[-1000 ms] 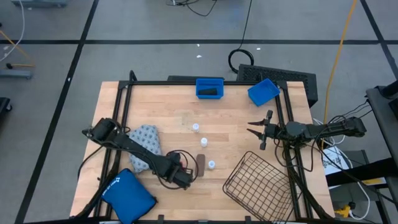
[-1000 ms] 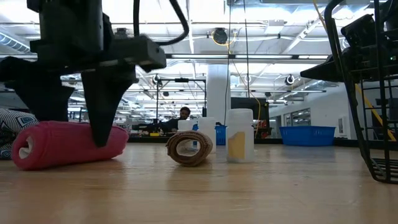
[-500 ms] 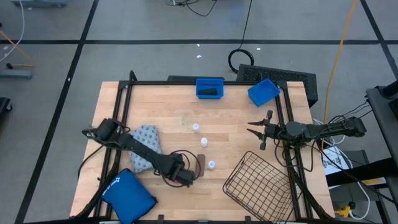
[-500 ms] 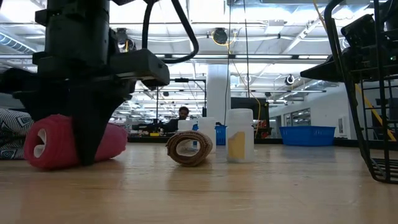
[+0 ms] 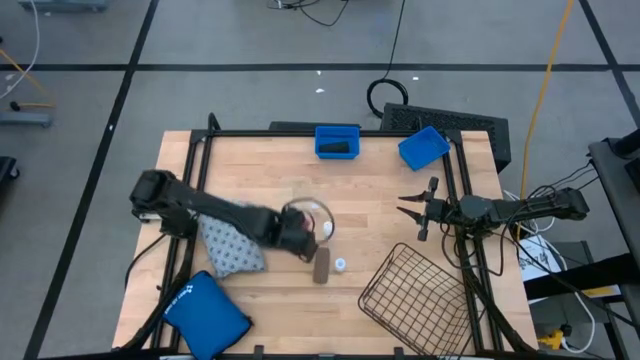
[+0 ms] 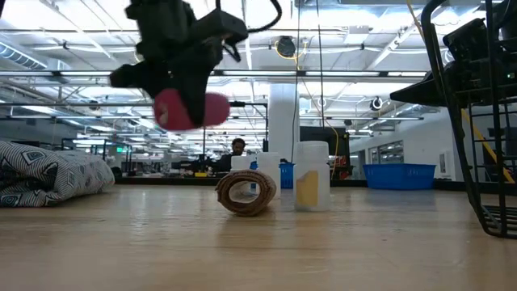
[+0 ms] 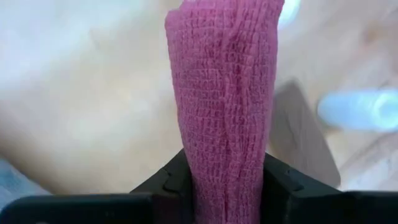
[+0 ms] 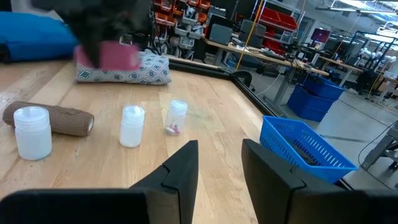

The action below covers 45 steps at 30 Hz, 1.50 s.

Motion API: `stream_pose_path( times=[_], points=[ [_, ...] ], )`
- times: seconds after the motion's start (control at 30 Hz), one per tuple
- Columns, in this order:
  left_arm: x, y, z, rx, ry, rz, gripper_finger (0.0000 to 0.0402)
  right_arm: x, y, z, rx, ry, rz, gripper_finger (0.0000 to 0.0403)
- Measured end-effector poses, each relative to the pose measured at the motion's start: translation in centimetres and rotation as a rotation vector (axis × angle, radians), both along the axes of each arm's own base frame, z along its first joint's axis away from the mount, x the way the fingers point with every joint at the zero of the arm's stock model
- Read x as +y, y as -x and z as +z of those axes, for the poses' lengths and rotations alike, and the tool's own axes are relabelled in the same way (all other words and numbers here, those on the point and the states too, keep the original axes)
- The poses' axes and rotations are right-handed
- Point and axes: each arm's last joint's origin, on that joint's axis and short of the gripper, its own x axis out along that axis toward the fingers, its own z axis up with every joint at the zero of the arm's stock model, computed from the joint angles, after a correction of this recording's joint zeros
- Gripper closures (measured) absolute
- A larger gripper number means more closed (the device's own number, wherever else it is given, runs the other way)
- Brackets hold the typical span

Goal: Pick & Place Medicine items
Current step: Put the pink rolled gauze into the left blue bin

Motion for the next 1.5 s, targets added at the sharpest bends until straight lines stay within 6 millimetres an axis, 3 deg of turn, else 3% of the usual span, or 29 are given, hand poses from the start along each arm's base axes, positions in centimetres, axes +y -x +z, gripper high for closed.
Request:
stream_pose_path(
  times=[0.27, 0.57, 0.77, 0.97, 1.07, 1.3, 1.5],
  points=[
    [9.0, 0.6, 4.5, -0.04, -0.375, -0.25, 0.0282, 0.0, 0.0, 0.0, 0.0, 0.0, 0.0, 0.0287],
    [19.8, 0.1, 6.7, -0.185, -0.648, -0.359, 0.0282, 0.0, 0.0, 0.0, 0.0, 0.0, 0.0, 0.0287],
    [24.1, 0.9, 8.2, -0.138, -0.792, -0.411, 0.0282, 0.0, 0.0, 0.0, 0.0, 0.0, 0.0, 0.0287],
    [27.2, -0.3, 10.0, -0.086, -0.9, -0.46, 0.0282, 0.0, 0.0, 0.0, 0.0, 0.0, 0.0, 0.0287],
    [28.5, -1.9, 9.3, -0.019, -0.932, -0.548, 0.0282, 0.0, 0.0, 0.0, 0.0, 0.0, 0.0, 0.0287],
    [31.7, -5.4, 4.4, 0.171, -0.933, -0.705, 0.0282, 0.0, 0.0, 0.0, 0.0, 0.0, 0.0, 0.0287],
    [32.9, -6.9, 0.7, 0.243, -0.914, -0.788, 0.0282, 0.0, 0.0, 0.0, 0.0, 0.0, 0.001, 0.0287]
  ],
)
